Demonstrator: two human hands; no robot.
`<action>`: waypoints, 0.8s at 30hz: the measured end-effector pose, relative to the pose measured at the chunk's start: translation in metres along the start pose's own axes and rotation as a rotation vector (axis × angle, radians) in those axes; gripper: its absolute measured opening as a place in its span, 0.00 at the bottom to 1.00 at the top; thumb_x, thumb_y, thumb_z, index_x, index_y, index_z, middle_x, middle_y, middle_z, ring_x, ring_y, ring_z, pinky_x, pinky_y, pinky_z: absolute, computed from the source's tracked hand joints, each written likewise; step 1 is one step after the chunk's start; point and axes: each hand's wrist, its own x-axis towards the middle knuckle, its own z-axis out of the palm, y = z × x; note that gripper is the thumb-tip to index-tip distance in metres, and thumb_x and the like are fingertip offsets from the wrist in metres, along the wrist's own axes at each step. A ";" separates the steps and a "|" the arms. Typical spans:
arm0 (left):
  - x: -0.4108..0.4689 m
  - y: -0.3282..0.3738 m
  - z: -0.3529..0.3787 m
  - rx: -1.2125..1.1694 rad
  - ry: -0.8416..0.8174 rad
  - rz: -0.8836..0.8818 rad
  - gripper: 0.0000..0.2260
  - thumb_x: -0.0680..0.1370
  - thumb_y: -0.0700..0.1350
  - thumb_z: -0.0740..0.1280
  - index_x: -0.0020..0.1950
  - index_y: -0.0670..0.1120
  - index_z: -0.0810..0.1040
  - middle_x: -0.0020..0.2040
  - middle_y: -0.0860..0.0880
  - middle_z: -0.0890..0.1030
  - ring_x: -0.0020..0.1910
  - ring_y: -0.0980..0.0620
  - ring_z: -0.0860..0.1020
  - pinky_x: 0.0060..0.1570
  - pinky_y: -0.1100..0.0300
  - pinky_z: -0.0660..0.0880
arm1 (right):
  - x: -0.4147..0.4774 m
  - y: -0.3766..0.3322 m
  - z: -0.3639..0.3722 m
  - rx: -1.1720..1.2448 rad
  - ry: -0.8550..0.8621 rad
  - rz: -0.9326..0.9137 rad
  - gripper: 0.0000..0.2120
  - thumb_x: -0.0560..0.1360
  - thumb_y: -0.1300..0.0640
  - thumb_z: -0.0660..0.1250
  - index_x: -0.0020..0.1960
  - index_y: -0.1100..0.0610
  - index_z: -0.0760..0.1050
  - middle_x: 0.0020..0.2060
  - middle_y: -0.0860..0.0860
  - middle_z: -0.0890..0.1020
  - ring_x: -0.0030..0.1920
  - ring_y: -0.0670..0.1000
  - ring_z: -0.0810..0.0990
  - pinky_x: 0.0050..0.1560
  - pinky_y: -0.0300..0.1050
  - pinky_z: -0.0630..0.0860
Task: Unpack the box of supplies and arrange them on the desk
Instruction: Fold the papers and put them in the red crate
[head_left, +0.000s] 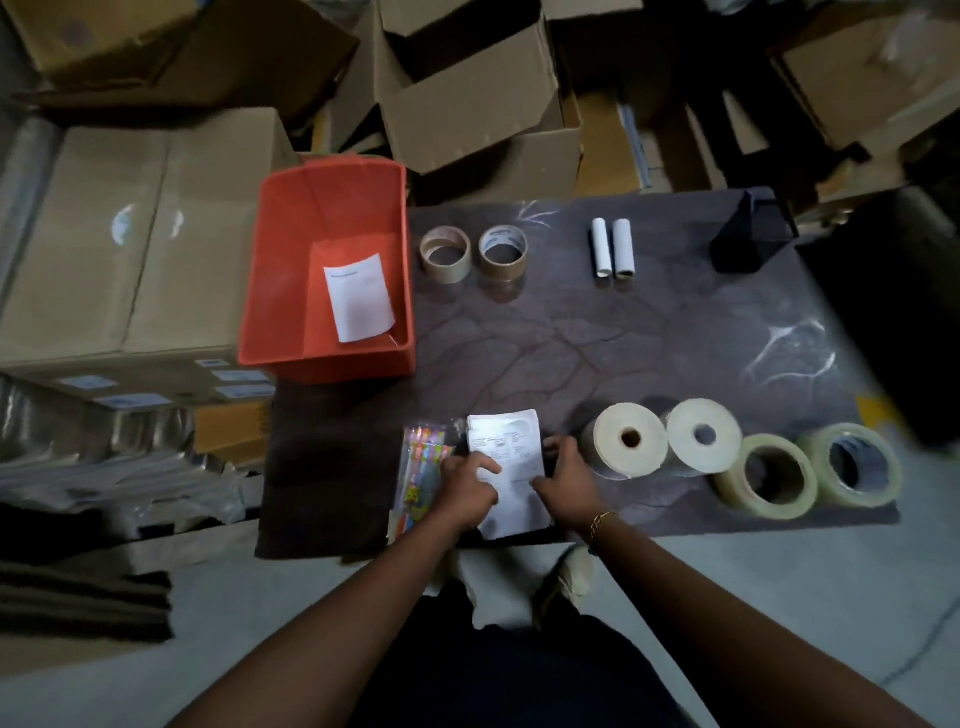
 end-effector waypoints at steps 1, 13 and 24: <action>0.003 0.000 -0.003 -0.001 -0.022 0.026 0.16 0.69 0.32 0.66 0.49 0.51 0.78 0.58 0.47 0.68 0.53 0.46 0.75 0.49 0.61 0.72 | 0.000 -0.001 0.002 -0.026 0.000 -0.013 0.20 0.67 0.67 0.65 0.55 0.53 0.66 0.52 0.52 0.77 0.52 0.54 0.78 0.54 0.49 0.74; 0.004 0.006 -0.042 0.554 0.298 0.945 0.16 0.65 0.38 0.64 0.47 0.55 0.81 0.48 0.52 0.78 0.50 0.51 0.73 0.50 0.60 0.65 | -0.038 -0.022 -0.009 -0.572 0.316 -0.393 0.13 0.70 0.50 0.61 0.50 0.44 0.81 0.53 0.51 0.82 0.54 0.54 0.78 0.51 0.45 0.77; -0.014 0.055 -0.066 -0.020 -0.186 0.512 0.13 0.68 0.38 0.65 0.42 0.53 0.85 0.48 0.44 0.84 0.42 0.48 0.80 0.45 0.54 0.75 | -0.049 -0.058 -0.039 0.268 0.126 -0.184 0.13 0.70 0.64 0.63 0.44 0.52 0.84 0.48 0.50 0.84 0.49 0.51 0.81 0.48 0.44 0.78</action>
